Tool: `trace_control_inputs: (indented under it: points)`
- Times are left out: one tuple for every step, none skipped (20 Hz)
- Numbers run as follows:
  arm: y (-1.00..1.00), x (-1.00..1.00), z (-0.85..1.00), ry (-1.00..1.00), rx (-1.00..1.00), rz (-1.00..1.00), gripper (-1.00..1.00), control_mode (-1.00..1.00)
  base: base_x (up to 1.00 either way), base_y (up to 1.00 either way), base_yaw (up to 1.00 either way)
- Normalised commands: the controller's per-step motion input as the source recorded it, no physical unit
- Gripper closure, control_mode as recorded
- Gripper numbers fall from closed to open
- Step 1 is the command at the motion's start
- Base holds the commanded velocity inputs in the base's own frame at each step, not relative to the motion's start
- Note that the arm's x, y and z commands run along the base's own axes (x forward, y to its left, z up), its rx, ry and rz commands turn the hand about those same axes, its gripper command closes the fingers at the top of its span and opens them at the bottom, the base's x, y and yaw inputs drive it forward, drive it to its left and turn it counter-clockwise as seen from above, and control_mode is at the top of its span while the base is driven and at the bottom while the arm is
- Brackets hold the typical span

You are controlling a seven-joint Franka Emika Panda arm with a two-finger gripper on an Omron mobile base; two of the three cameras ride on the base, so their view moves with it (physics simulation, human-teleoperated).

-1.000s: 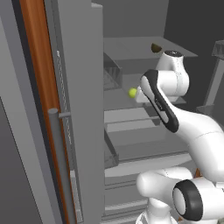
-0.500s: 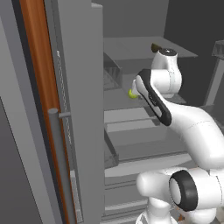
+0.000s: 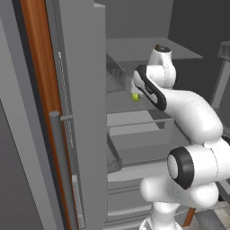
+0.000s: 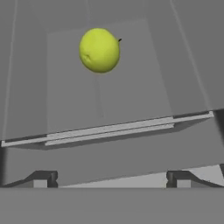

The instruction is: Place the cold items (kiwi and pear) from the fridge in one tupperware on the dining counter. Place the warm items (hot dog and kebab skewer) in the stove area in another tupperware.

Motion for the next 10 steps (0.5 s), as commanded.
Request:
trace_control_inputs:
  points:
    - [0.0,0.33,-0.44,-0.13,0.0,0.18,-1.0,-1.0,0.0,0.0,0.0]
    - [0.0,0.33,-0.45,-0.1,0.0,0.18,-1.0,-1.0,0.0,0.0,0.0]
    - [0.0,0.33,-0.47,-0.11,0.0,0.18,-1.0,-1.0,0.0,0.0,0.0]
    - [0.0,0.32,-0.51,-0.07,0.0,0.18,-1.0,-1.0,0.0,0.0,0.0]
    - [0.0,0.38,-0.46,0.0,-0.03,0.17,-1.0,-1.0,0.0,0.0,0.0]
    - [0.0,0.32,-0.36,0.0,-0.06,0.11,-1.0,-1.0,0.0,0.0,0.0]
    - [0.0,0.24,-0.32,0.0,-0.13,0.03,-1.0,-1.0,0.0,0.0,0.0]
    - [0.0,0.32,-0.29,0.0,-0.11,0.03,-1.0,-1.0,0.0,0.0,0.0]
    - [0.0,0.3,-0.32,0.0,-0.07,0.04,-1.0,-1.0,0.0,0.0,0.0]
    - [0.0,0.35,-0.17,0.0,-0.02,0.03,-1.0,-1.0,0.0,0.0,0.0]
